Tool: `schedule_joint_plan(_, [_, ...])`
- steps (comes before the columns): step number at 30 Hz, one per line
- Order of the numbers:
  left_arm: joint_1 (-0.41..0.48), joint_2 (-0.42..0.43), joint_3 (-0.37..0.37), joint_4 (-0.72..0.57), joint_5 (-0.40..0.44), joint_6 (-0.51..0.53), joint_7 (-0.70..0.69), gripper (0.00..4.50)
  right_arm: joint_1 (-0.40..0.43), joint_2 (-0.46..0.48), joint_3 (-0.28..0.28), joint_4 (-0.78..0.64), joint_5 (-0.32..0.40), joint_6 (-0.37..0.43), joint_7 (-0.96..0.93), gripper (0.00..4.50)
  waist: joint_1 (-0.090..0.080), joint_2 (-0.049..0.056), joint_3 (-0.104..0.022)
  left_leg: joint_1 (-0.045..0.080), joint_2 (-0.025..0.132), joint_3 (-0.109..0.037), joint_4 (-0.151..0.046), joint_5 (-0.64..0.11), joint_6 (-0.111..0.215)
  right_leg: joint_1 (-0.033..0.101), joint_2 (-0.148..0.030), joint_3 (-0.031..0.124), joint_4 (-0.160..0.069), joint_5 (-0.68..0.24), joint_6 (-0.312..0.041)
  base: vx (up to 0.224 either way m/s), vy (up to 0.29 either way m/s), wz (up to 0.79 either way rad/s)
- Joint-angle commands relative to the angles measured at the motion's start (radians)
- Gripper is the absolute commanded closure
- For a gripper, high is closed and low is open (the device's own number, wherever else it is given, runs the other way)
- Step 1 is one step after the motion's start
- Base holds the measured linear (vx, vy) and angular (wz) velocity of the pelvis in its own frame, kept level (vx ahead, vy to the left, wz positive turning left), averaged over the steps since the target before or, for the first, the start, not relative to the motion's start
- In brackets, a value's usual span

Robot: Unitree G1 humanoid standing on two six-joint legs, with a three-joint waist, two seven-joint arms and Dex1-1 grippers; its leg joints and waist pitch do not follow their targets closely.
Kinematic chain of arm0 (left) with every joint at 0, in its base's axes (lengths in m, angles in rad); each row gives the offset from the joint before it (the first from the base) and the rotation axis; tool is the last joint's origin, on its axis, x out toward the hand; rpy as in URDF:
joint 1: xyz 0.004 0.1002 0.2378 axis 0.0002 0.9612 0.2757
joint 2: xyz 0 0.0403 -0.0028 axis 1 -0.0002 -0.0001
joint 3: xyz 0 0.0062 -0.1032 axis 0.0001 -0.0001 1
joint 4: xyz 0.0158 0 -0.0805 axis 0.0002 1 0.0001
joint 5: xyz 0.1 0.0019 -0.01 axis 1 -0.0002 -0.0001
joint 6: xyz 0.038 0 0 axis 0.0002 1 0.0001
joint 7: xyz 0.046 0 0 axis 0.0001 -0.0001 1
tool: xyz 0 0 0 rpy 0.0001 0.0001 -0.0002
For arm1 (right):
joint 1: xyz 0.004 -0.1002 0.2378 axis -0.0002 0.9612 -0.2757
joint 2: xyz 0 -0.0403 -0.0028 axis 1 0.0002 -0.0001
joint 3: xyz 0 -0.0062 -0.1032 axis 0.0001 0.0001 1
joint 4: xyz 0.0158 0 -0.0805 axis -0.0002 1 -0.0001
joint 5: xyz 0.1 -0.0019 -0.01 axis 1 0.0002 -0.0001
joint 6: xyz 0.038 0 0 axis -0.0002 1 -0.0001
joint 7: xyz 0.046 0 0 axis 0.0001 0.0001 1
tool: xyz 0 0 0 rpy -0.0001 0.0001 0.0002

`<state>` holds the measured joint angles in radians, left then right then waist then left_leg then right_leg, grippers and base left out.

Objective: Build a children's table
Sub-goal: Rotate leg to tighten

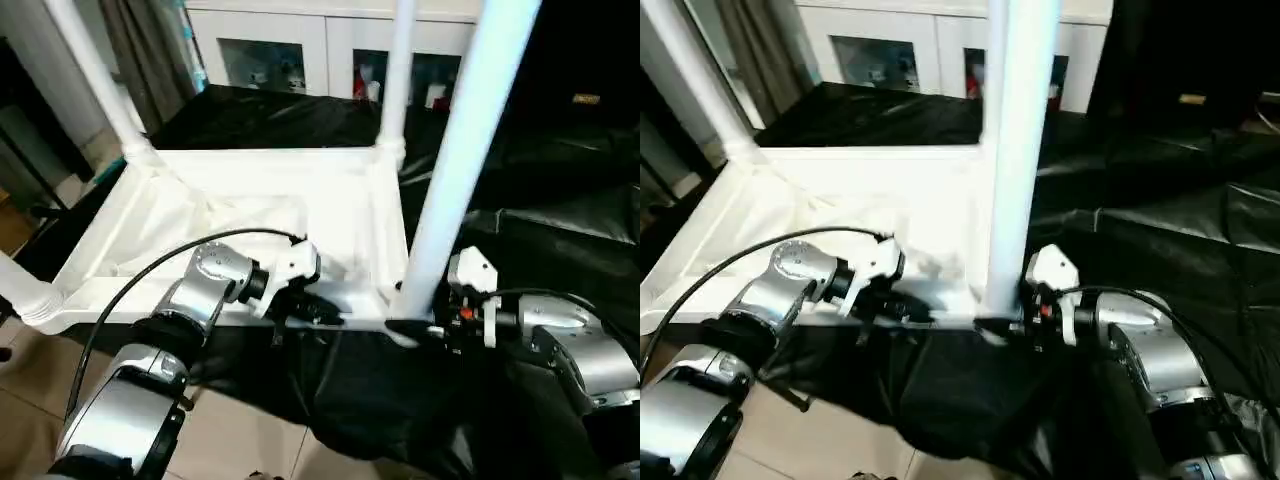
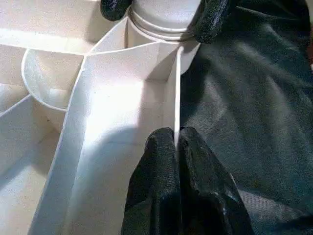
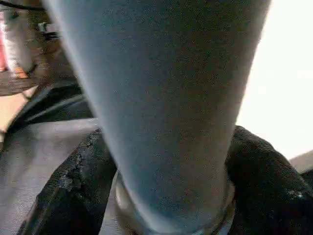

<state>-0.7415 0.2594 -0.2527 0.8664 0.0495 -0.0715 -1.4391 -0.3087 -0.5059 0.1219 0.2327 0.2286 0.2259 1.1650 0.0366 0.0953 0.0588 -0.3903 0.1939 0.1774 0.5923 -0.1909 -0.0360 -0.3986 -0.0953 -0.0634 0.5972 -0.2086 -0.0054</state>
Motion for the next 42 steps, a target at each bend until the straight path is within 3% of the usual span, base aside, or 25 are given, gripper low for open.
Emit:
schedule_joint_plan(1, [0.017, -0.002, -0.023, -0.014, -0.003, 0.013, -0.043, 4.50, 0.013, 0.001, 0.023, -0.022, 0.006, 0.021, 0.017, 1.43, 0.003, -0.028, -0.055, 0.018, 0.039, -0.004, -0.064, -0.117, 0.151, 0.054, -0.049, 0.031, -0.059, -0.059, -0.296, -0.054, 0.005, 0.00])
schedule_joint_plan(4, [0.020, -0.007, -0.017, -0.017, -0.006, 0.015, -0.032, 4.50, 0.024, 0.009, 0.032, -0.031, 0.015, 0.033, 0.026, 1.46, 0.003, -0.028, -0.055, 0.021, 0.039, -0.003, -0.068, -0.138, 0.120, 0.054, -0.050, 0.035, -0.061, -0.081, -0.287, 0.000, 0.000, 0.00])
schedule_joint_plan(6, [0.023, -0.013, -0.014, -0.022, -0.008, 0.019, -0.018, 4.50, 0.030, 0.018, 0.035, -0.028, 0.016, 0.035, 0.019, 1.75, 0.002, -0.031, -0.056, 0.016, 0.036, -0.003, -0.065, -0.116, 0.123, 0.057, -0.050, 0.035, -0.057, -0.045, -0.287, 0.000, 0.000, 0.00])
schedule_joint_plan(10, [0.015, -0.044, 0.001, -0.011, -0.010, 0.031, 0.079, 4.50, 0.039, 0.076, 0.025, 0.000, -0.014, 0.031, -0.106, 1.84, 0.001, -0.028, -0.058, 0.017, 0.036, -0.003, -0.062, -0.085, 0.140, 0.053, -0.048, 0.034, -0.054, 0.006, -0.289, 0.000, 0.000, 0.00])
schedule_joint_plan(13, [0.004, -0.073, 0.022, 0.006, -0.010, 0.041, 0.159, 4.50, 0.037, 0.120, 0.002, 0.037, -0.048, 0.024, -0.230, 1.87, -0.004, -0.028, -0.052, 0.020, 0.033, -0.002, -0.070, -0.146, 0.105, 0.051, -0.048, 0.033, -0.066, -0.087, -0.278, 0.000, 0.000, 0.00])
schedule_joint_plan(15, [-0.007, -0.101, 0.036, 0.025, -0.002, 0.044, 0.240, 4.50, 0.021, 0.185, -0.031, 0.094, -0.072, 0.037, -0.377, 1.87, -0.012, -0.030, -0.046, 0.021, 0.031, -0.005, -0.078, -0.209, 0.065, 0.051, -0.050, 0.034, -0.079, -0.203, -0.249, 0.000, 0.000, 0.00])
schedule_joint_plan(18, [-0.023, -0.138, 0.047, 0.049, 0.009, 0.056, 0.338, 4.50, -0.006, 0.262, -0.066, 0.155, -0.081, 0.053, -0.527, 1.87, -0.026, -0.029, -0.042, 0.028, 0.030, -0.007, -0.085, -0.260, 0.028, 0.042, -0.048, 0.036, -0.089, -0.293, -0.218, 0.000, 0.000, 0.00])
schedule_joint_plan(19, [-0.031, -0.153, 0.050, 0.060, 0.013, 0.059, 0.382, 4.50, -0.015, 0.293, -0.081, 0.172, -0.080, 0.063, -0.582, 1.88, -0.027, -0.034, -0.043, 0.030, 0.029, -0.006, -0.085, -0.265, 0.027, 0.041, -0.048, 0.038, -0.092, -0.296, -0.216, 0.000, 0.000, 0.00])
schedule_joint_plan(20, [-0.047, -0.187, 0.059, 0.080, 0.013, 0.067, 0.451, 4.50, -0.035, 0.353, -0.105, 0.206, -0.075, 0.070, -0.679, 1.88, -0.034, -0.034, -0.036, 0.031, 0.027, -0.005, -0.088, -0.292, 0.016, 0.034, -0.047, 0.039, -0.095, -0.336, -0.212, 0.000, 0.000, 0.00])
schedule_joint_plan(21, [-0.052, -0.198, 0.062, 0.086, 0.011, 0.070, 0.471, 4.50, -0.042, 0.372, -0.113, 0.218, -0.074, 0.068, -0.707, 1.88, -0.037, -0.036, -0.033, 0.033, 0.023, -0.009, -0.090, -0.328, 0.004, 0.036, -0.048, 0.036, -0.103, -0.420, -0.186, 0.000, 0.000, 0.00])
schedule_joint_plan(23, [-0.063, -0.226, 0.064, 0.097, 0.013, 0.076, 0.518, 4.50, -0.063, 0.418, -0.101, 0.239, -0.085, 0.064, -0.747, 1.88, -0.037, -0.035, -0.031, 0.039, 0.024, -0.011, -0.094, -0.352, -0.003, 0.030, -0.050, 0.041, -0.110, -0.473, -0.162, 0.000, 0.000, 0.00])
schedule_joint_plan(24, [-0.069, -0.236, 0.065, 0.103, 0.014, 0.076, 0.533, 4.50, -0.072, 0.432, -0.094, 0.249, -0.094, 0.060, -0.760, 1.88, -0.038, -0.040, -0.032, 0.038, 0.024, -0.014, -0.096, -0.357, -0.004, 0.033, -0.051, 0.042, -0.112, -0.482, -0.154, 0.000, 0.000, 0.00])
schedule_joint_plan(25, [-0.075, -0.250, 0.066, 0.110, 0.018, 0.073, 0.545, 4.50, -0.086, 0.456, -0.081, 0.258, -0.096, 0.049, -0.752, 1.88, -0.038, -0.045, -0.032, 0.036, 0.024, -0.014, -0.098, -0.349, 0.000, 0.033, -0.050, 0.044, -0.113, -0.474, -0.146, 0.000, 0.000, 0.00])
schedule_joint_plan(27, [-0.077, -0.254, 0.062, 0.112, 0.023, 0.066, 0.539, 4.50, -0.094, 0.473, -0.075, 0.255, -0.082, 0.037, -0.724, 1.88, -0.037, -0.045, -0.035, 0.035, 0.025, -0.013, -0.100, -0.325, 0.011, 0.037, -0.050, 0.046, -0.112, -0.437, -0.151, 0.000, 0.000, 0.00])
schedule_joint_plan(28, [-0.078, -0.254, 0.062, 0.112, 0.024, 0.065, 0.536, 4.50, -0.098, 0.477, -0.077, 0.252, -0.069, 0.038, -0.707, 1.19, -0.036, -0.042, -0.039, 0.033, 0.026, -0.013, -0.101, -0.303, 0.018, 0.040, -0.049, 0.046, -0.109, -0.392, -0.161, 0.000, 0.000, 0.00])
schedule_joint_plan(31, [-0.076, -0.247, 0.057, 0.114, 0.022, 0.055, 0.508, 4.50, -0.104, 0.472, -0.078, 0.241, -0.059, 0.042, -0.673, 1.13, -0.034, -0.045, -0.038, 0.032, 0.027, -0.009, -0.102, -0.286, 0.027, 0.040, -0.048, 0.048, -0.105, -0.333, -0.182, 0.000, 0.000, 0.00])
schedule_joint_plan(34, [-0.058, -0.214, 0.036, 0.092, 0.016, 0.041, 0.411, 4.50, -0.087, 0.406, -0.030, 0.188, -0.061, 0.037, -0.548, 0.74, -0.034, -0.046, -0.041, 0.029, 0.027, -0.008, -0.100, -0.273, 0.040, 0.045, -0.049, 0.050, -0.101, -0.305, -0.195, 0.000, 0.000, 0.00])
schedule_joint_plan(37, [-0.044, -0.179, 0.023, 0.070, 0.009, 0.033, 0.318, 4.50, -0.063, 0.329, 0.002, 0.131, -0.049, 0.038, -0.419, 0.74, -0.028, -0.042, -0.047, 0.028, 0.028, -0.004, -0.092, -0.226, 0.069, 0.051, -0.051, 0.052, -0.096, -0.234, -0.212, 0.000, 0.000, 0.00])
schedule_joint_plan(40, [-0.033, -0.140, 0.007, 0.051, 0.006, 0.025, 0.221, 4.50, -0.038, 0.245, 0.016, 0.075, -0.028, 0.043, -0.303, 0.74, -0.024, -0.040, -0.055, 0.024, 0.030, 0.001, -0.082, -0.154, 0.101, 0.058, -0.048, 0.048, -0.082, -0.115, -0.246, 0.034, -0.010, -0.01])
schedule_joint_plan(41, [-0.030, -0.124, 0.000, 0.045, 0.007, 0.024, 0.189, 4.50, -0.031, 0.217, 0.015, 0.059, -0.018, 0.047, -0.262, 0.74, -0.021, -0.034, -0.059, 0.024, 0.032, 0.003, -0.077, -0.120, 0.116, 0.057, -0.046, 0.046, -0.072, -0.037, -0.271, 0.060, -0.018, -0.01])
schedule_joint_plan(42, [-0.025, -0.106, -0.006, 0.037, 0.005, 0.023, 0.150, 4.50, -0.022, 0.182, 0.015, 0.041, -0.009, 0.048, -0.216, 0.74, -0.018, -0.036, -0.064, 0.023, 0.031, 0.003, -0.072, -0.082, 0.134, 0.063, -0.044, 0.044, -0.062, 0.049, -0.290, 0.062, -0.014, -0.02])
